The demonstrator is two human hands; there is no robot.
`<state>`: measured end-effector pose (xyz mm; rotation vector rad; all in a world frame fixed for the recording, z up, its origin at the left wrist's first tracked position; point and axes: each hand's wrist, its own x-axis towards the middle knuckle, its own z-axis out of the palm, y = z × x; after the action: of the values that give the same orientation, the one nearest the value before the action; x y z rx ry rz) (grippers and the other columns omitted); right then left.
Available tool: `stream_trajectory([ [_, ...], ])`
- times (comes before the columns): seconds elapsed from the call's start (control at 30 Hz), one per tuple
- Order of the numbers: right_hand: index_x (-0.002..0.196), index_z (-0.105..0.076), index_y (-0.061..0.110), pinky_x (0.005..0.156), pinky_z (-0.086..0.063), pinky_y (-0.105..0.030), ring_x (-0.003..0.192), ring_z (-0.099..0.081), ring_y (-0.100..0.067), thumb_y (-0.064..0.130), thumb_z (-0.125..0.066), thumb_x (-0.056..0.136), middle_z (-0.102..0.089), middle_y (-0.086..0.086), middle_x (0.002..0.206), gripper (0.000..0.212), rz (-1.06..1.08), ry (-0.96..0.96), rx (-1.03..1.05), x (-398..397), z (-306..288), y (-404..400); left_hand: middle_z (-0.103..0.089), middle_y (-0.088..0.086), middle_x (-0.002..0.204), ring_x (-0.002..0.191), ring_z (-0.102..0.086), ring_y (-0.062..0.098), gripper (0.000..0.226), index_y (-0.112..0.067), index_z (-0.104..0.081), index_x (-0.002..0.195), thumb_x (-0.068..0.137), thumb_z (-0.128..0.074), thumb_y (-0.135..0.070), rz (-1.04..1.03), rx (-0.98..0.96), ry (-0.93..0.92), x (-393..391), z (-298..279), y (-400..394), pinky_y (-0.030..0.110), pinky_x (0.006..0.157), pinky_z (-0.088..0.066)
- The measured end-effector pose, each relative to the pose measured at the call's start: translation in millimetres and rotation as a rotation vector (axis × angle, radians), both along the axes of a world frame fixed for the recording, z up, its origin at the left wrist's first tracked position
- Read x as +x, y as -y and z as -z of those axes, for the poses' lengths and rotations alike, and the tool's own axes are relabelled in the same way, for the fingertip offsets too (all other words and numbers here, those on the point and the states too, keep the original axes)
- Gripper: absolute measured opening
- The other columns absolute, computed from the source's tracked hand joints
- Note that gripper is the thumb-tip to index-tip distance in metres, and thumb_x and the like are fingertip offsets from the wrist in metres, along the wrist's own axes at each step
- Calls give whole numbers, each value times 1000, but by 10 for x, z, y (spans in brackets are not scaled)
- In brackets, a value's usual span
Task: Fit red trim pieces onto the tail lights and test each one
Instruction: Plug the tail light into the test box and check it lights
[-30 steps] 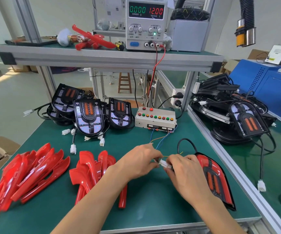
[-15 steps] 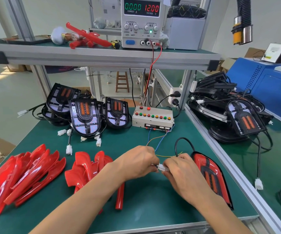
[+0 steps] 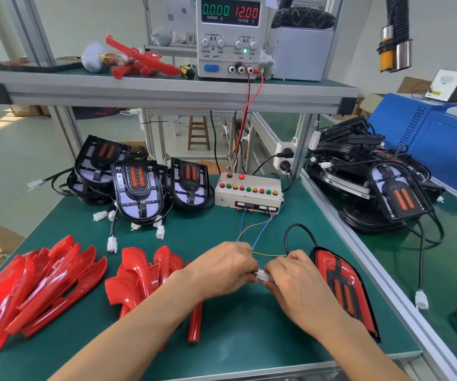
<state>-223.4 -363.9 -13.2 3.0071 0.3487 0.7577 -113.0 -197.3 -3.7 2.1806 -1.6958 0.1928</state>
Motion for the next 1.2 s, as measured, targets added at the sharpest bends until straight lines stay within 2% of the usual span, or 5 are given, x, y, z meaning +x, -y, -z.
stream_trajectory([
  [0.47,105,-73,29,91,-32,-39,95,-67,-9,38,-76,87,-73,14,105,20,71,-10,215,-164,52,-109,-67,9,98,101,-60,26,22,-15,-74,108,95,-62,-28,-227,159,-25,45,111,-9,35,86,-44],
  [0.6,115,-76,17,90,-47,-46,106,-61,-22,24,-71,95,-65,-1,113,22,517,207,620,-626,96,194,-69,4,105,109,-56,22,36,-24,-71,115,95,-57,-51,-319,284,125,1,144,10,32,105,-34],
  [0.73,118,-69,9,93,-48,-45,96,-61,-28,43,-49,101,-69,-13,114,44,981,-118,867,-1059,156,641,-69,4,108,121,-52,21,45,-24,-69,118,97,-49,-59,-379,339,99,-36,218,4,42,122,-18],
  [0.9,85,-65,7,62,-55,-32,59,-75,-18,54,-50,100,-59,8,61,51,847,-359,1198,-1004,129,752,-70,2,109,123,-50,21,39,-24,-69,115,99,-49,-54,-395,417,103,-71,245,55,47,123,-15],
  [1.2,115,-62,6,44,-47,-31,52,-58,-24,38,-68,96,-67,-18,99,38,568,-508,1724,-756,171,614,-69,3,104,114,-53,25,36,-20,-71,109,100,-49,-48,-388,428,139,-86,262,39,41,116,-27],
])
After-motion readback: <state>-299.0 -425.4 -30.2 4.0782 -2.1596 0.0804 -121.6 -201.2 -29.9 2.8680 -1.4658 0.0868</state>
